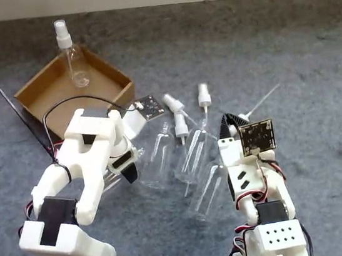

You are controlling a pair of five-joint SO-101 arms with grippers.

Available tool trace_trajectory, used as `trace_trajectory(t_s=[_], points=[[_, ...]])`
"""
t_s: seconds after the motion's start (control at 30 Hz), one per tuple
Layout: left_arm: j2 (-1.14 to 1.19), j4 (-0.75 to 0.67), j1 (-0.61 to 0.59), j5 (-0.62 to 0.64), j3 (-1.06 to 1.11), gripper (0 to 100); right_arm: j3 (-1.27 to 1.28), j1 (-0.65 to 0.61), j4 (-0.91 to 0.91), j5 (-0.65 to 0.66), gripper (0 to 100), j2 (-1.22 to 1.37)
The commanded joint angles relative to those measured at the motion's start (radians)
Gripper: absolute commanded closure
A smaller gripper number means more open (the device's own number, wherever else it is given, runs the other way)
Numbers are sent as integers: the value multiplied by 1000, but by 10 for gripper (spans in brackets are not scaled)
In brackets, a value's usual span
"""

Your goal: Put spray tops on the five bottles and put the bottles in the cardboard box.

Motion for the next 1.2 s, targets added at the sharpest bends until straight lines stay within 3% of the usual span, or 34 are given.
trace_trajectory(t_s=[0.0, 0.57, 0.73, 1.07, 1.17], points=[[-77, -11, 15, -6, -28, 853, 110, -16, 1, 14, 987, -13], [-639, 114, 111, 8, 85, 854, 110, -16, 1, 14, 987, -13], [-797, 123, 111, 235, 84, 854, 110, -16, 1, 14, 987, -13], [-1021, 118, 114, 516, 156, 854, 110, -67, 1, 14, 987, -13], [-1101, 26, 119, 605, 263, 854, 110, -67, 1, 14, 987, -13]])
